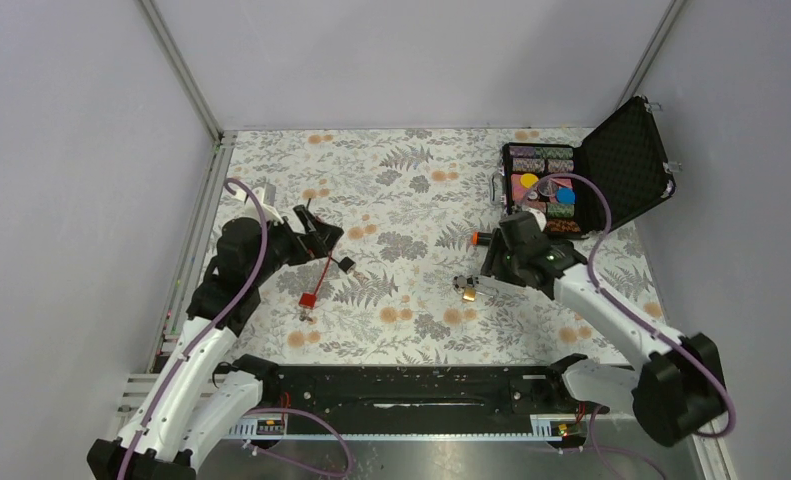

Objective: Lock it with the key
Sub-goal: Adjust the lock at the center of the board.

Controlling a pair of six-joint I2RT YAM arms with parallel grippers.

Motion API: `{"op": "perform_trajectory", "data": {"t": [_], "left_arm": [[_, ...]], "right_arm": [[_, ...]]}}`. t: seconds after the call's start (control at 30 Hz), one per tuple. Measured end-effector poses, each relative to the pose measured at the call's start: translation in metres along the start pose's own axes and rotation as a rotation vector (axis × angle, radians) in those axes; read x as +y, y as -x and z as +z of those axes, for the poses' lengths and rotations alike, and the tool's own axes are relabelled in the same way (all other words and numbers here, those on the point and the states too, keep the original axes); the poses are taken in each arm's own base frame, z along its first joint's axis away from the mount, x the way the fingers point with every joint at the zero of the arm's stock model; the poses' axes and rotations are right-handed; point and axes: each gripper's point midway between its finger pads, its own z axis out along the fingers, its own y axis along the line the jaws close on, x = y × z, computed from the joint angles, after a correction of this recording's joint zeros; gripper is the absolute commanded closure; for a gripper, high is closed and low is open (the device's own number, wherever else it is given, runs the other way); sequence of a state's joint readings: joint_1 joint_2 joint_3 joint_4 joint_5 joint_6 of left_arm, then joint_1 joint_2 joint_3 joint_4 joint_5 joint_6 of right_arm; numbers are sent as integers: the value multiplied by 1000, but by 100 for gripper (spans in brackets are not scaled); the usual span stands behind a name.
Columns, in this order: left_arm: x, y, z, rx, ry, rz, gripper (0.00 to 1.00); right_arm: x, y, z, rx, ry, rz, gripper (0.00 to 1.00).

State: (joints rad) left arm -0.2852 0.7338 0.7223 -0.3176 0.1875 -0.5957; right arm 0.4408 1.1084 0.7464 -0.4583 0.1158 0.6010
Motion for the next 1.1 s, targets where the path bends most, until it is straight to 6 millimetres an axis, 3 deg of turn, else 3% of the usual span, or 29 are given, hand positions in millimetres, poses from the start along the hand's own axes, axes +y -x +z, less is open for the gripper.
{"op": "perform_trajectory", "data": {"t": [0.17,0.47,0.63,0.73,1.1], "left_arm": [[-2,-3,5,4,-11,-17,1],[-1,-5,11,19,-5,-24,1],[0,-6,11,21,-4,-24,1],[0,-7,11,23,-1,-24,1],[1,-9,10,31,3,-26,1]], "right_arm": [[4,-17,24,44,-114,-4,48],[-2,-37,47,70,-226,25,48],[15,-41,56,110,-228,-28,48],[24,-45,58,116,-217,-51,47],[19,-60,62,164,-247,-84,47]]}}
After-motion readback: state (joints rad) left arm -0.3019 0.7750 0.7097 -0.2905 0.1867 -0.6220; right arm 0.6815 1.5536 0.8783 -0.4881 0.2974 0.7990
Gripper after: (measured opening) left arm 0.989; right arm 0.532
